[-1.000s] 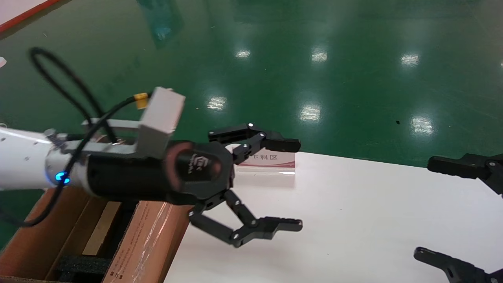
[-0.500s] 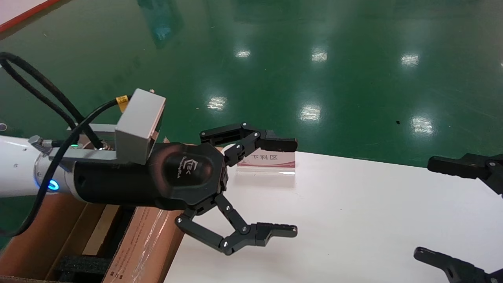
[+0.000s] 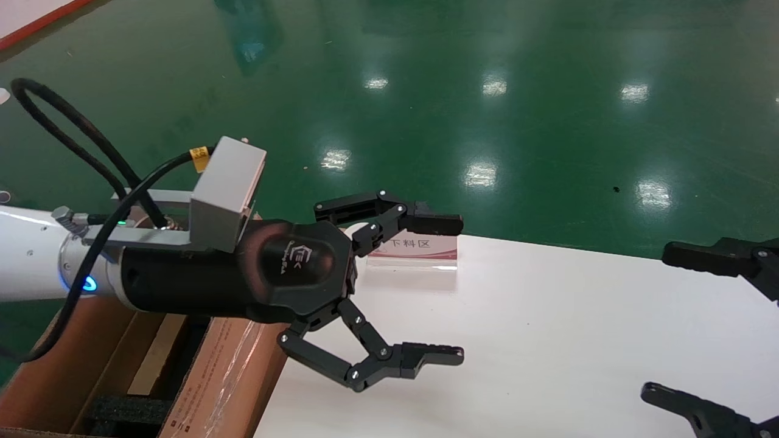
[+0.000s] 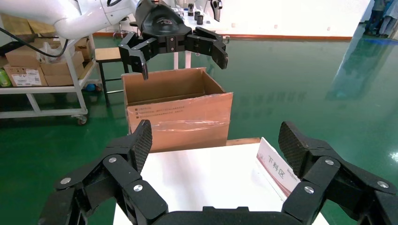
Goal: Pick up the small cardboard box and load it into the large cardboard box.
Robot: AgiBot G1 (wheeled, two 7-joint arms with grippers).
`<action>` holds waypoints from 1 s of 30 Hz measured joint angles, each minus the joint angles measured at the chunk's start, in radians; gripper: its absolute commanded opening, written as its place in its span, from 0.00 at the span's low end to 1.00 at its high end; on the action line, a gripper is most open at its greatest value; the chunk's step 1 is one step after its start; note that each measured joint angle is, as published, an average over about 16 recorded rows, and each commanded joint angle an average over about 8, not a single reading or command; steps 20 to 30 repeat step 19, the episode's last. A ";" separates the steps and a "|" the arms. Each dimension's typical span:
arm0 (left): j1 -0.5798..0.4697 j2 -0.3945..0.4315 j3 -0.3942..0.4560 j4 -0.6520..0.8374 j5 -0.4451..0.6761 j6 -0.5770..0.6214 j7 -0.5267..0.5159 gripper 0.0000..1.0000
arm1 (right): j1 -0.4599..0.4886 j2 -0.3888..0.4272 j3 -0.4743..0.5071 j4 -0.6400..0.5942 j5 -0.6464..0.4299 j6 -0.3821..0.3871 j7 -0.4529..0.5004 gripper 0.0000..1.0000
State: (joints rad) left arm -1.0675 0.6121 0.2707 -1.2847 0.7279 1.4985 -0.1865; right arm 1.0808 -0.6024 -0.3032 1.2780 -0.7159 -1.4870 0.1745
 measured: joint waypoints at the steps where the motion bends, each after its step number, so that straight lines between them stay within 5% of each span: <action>1: -0.001 0.000 0.001 0.000 0.000 0.000 0.000 1.00 | 0.000 0.000 0.000 0.000 0.000 0.000 0.000 1.00; 30: -0.007 -0.001 0.010 0.001 0.002 -0.003 -0.002 1.00 | 0.000 0.000 0.000 0.000 0.000 0.000 0.000 1.00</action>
